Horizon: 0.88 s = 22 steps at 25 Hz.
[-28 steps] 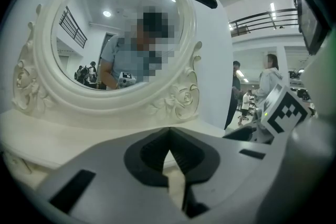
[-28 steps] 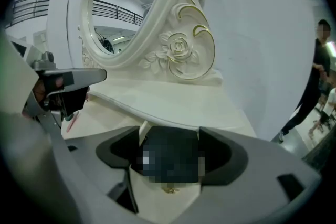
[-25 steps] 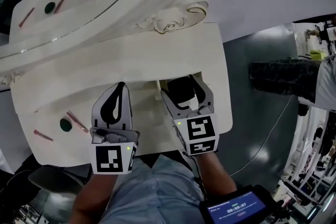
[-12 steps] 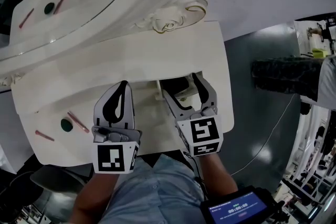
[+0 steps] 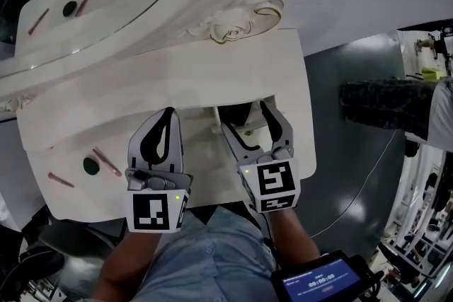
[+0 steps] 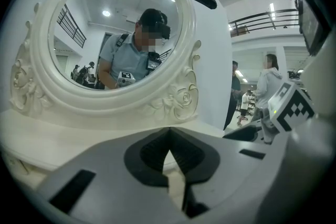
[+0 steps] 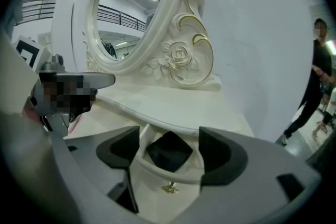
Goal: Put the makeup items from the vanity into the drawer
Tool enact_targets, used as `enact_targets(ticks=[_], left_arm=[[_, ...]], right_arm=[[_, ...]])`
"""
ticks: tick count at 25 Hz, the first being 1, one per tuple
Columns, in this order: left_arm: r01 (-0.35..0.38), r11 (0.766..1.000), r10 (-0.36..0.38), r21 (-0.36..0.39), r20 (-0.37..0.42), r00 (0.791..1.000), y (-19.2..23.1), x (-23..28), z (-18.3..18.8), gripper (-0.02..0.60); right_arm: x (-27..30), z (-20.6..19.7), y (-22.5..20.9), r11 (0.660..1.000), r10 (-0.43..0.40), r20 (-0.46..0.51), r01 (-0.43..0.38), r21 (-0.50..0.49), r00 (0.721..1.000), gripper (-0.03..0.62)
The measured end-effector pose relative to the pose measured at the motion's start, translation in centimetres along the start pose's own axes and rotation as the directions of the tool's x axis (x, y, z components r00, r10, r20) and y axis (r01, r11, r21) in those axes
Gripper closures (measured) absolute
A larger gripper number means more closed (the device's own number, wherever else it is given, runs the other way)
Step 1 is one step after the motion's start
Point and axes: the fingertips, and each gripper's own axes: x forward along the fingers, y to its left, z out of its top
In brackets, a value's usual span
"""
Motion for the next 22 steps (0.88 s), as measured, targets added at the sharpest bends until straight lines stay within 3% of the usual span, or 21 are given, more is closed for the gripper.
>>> enact_targets(ticks=[4, 9, 13, 16, 22], left_arm=[[-0.021, 1.0, 0.02, 0.011, 0.022, 1.0, 0.5, -0.6, 0.6, 0.581], [-0.107, 0.99, 0.112, -0.093, 0.048, 0.993, 2.3, -2.5, 1.5, 0.581], [-0.186, 0.976, 0.195, -0.112, 0.069, 0.978, 3.7, -4.9, 1.8, 0.581], [-0.272, 0.954, 0.283, -0.126, 0.075, 0.956, 4.7, -7.1, 1.7, 0.581], [-0.436, 0.886, 0.451, -0.16, 0.074, 0.889, 9.7, -13.0, 0.7, 0.581]], right_arm=[[0.1, 1.1, 1.1, 0.999, 0.028, 0.023, -0.027, -0.02, 0.999, 0.241], [0.7, 3.2, 4.3, 0.993, 0.094, 0.063, -0.089, -0.078, 0.994, 0.241], [1.3, 4.4, 7.6, 0.976, 0.183, 0.082, -0.171, -0.135, 0.98, 0.241], [1.6, 4.8, 10.3, 0.948, 0.275, 0.083, -0.256, -0.187, 0.958, 0.241], [3.3, 4.6, 18.1, 0.873, 0.426, 0.041, -0.398, -0.283, 0.904, 0.241]])
